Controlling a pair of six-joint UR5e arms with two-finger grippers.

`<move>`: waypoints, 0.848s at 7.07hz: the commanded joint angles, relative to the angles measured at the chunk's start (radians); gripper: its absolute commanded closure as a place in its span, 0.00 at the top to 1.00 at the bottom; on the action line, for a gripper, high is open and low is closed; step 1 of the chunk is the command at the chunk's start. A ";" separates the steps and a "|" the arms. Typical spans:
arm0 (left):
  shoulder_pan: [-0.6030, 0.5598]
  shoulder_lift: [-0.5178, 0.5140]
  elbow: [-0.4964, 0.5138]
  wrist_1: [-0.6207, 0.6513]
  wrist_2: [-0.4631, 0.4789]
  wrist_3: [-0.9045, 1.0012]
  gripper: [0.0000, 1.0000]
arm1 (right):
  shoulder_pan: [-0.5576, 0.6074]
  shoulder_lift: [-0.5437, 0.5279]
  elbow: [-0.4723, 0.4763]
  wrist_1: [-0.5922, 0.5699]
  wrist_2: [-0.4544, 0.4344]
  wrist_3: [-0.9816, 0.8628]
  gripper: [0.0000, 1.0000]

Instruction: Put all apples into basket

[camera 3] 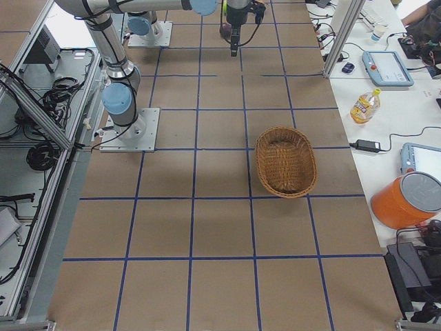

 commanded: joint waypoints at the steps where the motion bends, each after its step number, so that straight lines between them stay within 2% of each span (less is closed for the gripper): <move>1: 0.003 -0.002 -0.002 -0.001 0.002 0.002 1.00 | 0.000 -0.004 0.000 0.000 0.002 -0.002 1.00; 4: 0.067 -0.009 -0.030 0.008 -0.004 0.021 1.00 | 0.000 -0.006 0.000 0.000 0.001 -0.002 1.00; 6: 0.115 -0.015 -0.134 0.023 0.007 0.108 1.00 | 0.000 -0.006 0.000 -0.002 0.001 -0.002 1.00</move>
